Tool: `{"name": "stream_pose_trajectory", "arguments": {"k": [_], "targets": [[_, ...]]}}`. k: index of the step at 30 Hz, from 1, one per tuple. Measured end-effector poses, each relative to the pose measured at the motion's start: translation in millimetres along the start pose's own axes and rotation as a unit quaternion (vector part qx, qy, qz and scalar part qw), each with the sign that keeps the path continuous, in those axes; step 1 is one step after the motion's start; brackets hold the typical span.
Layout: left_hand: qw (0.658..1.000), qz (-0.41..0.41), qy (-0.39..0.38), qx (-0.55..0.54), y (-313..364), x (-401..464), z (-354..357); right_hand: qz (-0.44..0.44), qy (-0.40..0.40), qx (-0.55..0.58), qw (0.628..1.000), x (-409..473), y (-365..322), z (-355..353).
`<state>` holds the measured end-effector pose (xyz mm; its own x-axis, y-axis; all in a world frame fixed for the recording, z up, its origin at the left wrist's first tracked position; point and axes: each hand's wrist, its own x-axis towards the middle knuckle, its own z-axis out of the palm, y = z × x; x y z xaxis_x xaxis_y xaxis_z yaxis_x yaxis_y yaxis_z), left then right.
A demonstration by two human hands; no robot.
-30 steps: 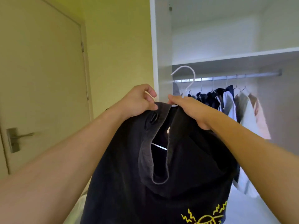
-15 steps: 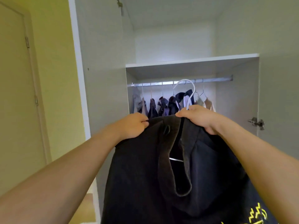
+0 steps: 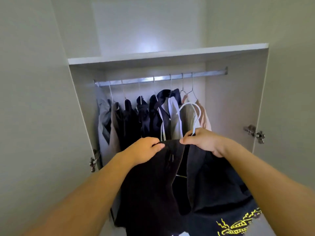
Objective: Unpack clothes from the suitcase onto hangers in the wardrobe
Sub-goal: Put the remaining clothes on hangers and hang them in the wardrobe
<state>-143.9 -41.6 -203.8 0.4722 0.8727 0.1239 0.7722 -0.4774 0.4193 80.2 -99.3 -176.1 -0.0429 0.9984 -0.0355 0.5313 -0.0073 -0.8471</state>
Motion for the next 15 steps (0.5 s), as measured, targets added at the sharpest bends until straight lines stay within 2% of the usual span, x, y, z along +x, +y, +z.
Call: {"name": "stream_pose_trajectory", "arguments": {"k": [3, 9, 15], "targets": [[0.996, -0.035, 0.0, 0.081, 16, 23, -17, 0.066, 0.036, 0.02, 0.997, -8, -12, -38], [0.982, -0.116, -0.145, -0.037, 36, 48, -40, 0.194, 0.089, 0.043, 0.976, -38, -36, -96], [0.967, -0.06, -0.225, -0.102, 92, 63, -35, 0.245, 0.25, 0.02, 0.936, -49, -24, -136]]}}
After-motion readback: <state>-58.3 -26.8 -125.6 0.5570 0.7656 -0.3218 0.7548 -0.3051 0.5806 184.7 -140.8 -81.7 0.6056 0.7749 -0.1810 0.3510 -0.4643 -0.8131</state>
